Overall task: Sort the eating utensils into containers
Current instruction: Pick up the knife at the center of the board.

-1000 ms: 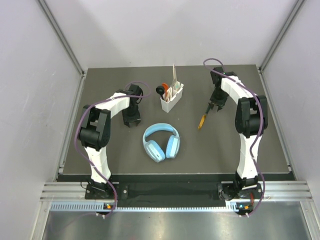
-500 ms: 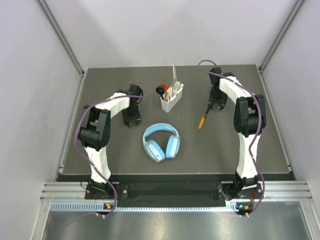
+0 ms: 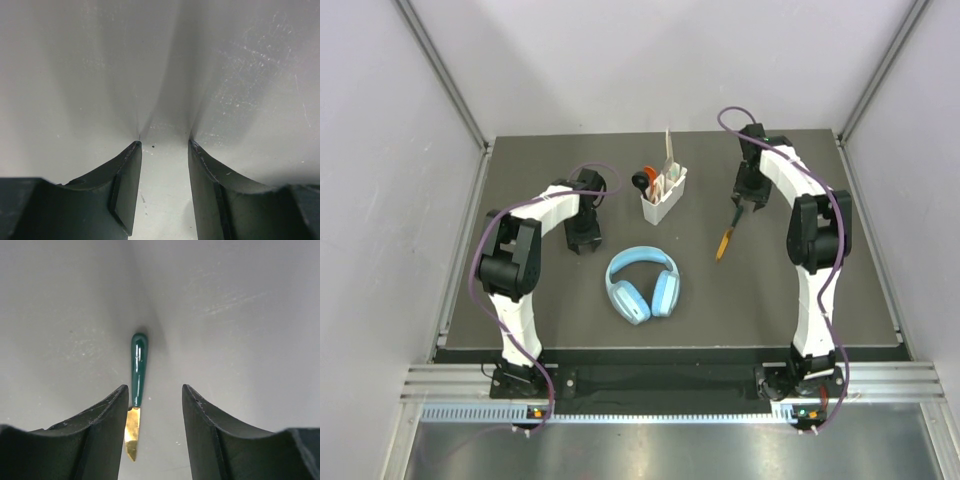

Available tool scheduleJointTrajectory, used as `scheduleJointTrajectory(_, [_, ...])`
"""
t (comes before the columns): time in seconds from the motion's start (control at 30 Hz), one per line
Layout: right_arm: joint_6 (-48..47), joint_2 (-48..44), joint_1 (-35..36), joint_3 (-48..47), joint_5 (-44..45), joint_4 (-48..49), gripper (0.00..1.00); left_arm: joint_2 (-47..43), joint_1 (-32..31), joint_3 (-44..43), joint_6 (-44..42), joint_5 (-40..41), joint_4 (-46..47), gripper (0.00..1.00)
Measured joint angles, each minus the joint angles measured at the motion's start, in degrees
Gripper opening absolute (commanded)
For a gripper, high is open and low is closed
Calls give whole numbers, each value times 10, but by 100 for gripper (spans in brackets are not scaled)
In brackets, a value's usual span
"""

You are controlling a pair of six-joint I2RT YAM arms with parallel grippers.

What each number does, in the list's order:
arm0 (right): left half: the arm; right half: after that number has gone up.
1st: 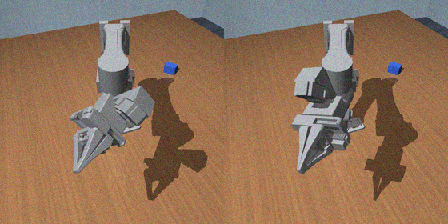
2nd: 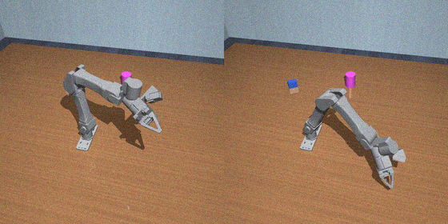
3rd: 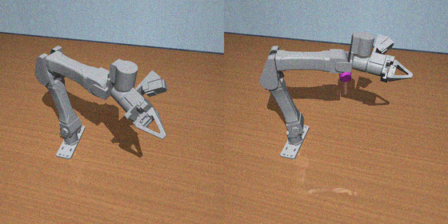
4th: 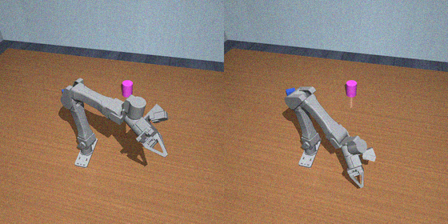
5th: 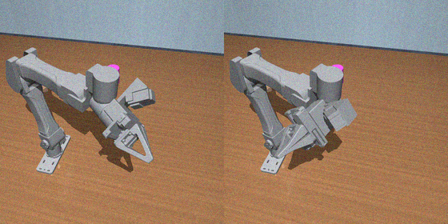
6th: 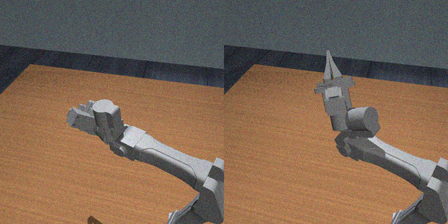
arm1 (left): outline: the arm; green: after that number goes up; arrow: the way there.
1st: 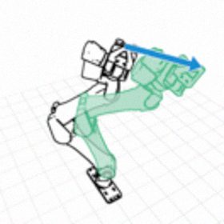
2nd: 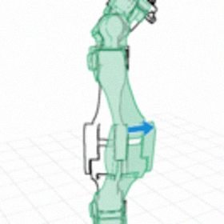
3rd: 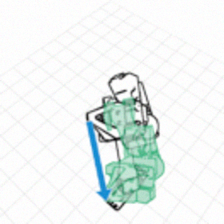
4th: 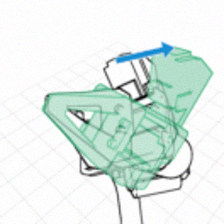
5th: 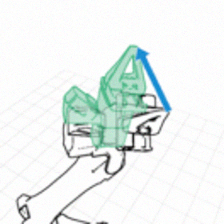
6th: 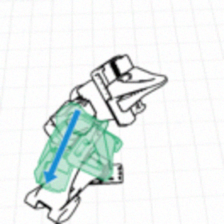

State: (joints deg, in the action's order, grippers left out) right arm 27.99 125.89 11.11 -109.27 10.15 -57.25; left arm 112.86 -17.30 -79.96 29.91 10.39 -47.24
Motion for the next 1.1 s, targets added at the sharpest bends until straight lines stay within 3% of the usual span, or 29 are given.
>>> scheduleJointTrajectory(0.73, [28,35,22,28,-24,-28,47,-9,0,15,2,0,14,47])
scheduleJointTrajectory(0.83, [29,29,22,39,-24,-21,41,-10,0,17,2,0,17,47])
scheduleJointTrajectory(0.93, [22,28,22,43,-32,-20,20,-11,0,18,2,0,18,47])
scheduleJointTrajectory(0.97, [19,28,22,43,-34,-19,7,-11,0,18,2,0,18,47])
scheduleJointTrajectory(1.1, [-7,29,22,41,-31,-23,0,-11,0,18,2,0,18,47])
